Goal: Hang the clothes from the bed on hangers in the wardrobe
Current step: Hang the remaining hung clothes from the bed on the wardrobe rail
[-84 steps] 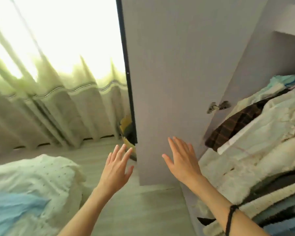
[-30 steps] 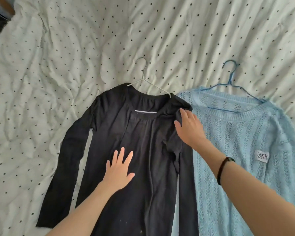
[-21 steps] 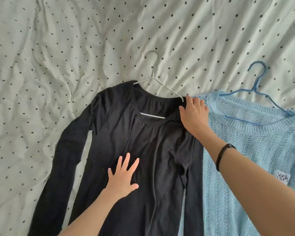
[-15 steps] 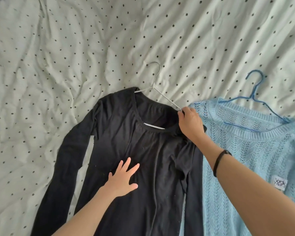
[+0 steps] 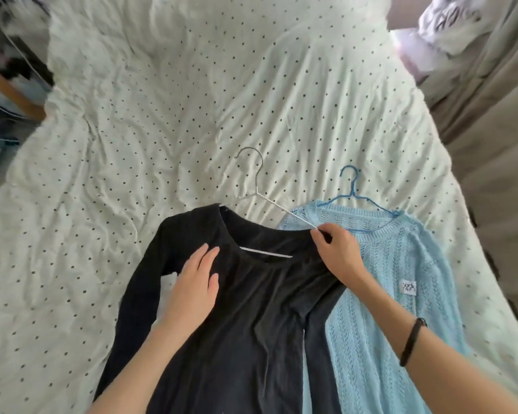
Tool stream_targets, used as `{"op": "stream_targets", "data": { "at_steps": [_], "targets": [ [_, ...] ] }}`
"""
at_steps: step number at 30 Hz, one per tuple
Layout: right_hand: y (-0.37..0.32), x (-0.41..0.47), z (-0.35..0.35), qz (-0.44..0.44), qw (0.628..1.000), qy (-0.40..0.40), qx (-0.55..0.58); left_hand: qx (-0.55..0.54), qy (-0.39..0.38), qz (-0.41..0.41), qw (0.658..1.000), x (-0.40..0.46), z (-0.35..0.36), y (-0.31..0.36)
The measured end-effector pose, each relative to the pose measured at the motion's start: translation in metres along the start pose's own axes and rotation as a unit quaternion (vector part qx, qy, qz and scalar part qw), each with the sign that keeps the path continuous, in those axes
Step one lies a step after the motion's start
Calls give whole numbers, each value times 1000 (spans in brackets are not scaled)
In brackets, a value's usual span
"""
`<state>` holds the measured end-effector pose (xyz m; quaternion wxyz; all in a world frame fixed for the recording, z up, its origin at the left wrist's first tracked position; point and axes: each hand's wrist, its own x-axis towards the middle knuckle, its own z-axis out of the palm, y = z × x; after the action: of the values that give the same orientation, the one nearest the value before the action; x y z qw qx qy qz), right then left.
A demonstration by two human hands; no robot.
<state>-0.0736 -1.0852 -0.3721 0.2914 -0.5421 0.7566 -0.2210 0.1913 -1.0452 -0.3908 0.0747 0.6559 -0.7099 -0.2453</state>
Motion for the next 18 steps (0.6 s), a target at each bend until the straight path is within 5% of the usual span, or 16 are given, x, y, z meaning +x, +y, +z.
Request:
{"op": "stream_targets", "data": {
  "at_steps": [5,11,18],
  "targets": [
    [1,-82,-78,-16,998,55,2,64,121,134,981,-5,-64,57],
    [25,-212,-153,25,980,199,-14,-90,2,242,966,-56,-68,132],
    [50,-403,-211,96,941,323,-36,-184,-46,391,901,-132,-45,239]
  ]
}}
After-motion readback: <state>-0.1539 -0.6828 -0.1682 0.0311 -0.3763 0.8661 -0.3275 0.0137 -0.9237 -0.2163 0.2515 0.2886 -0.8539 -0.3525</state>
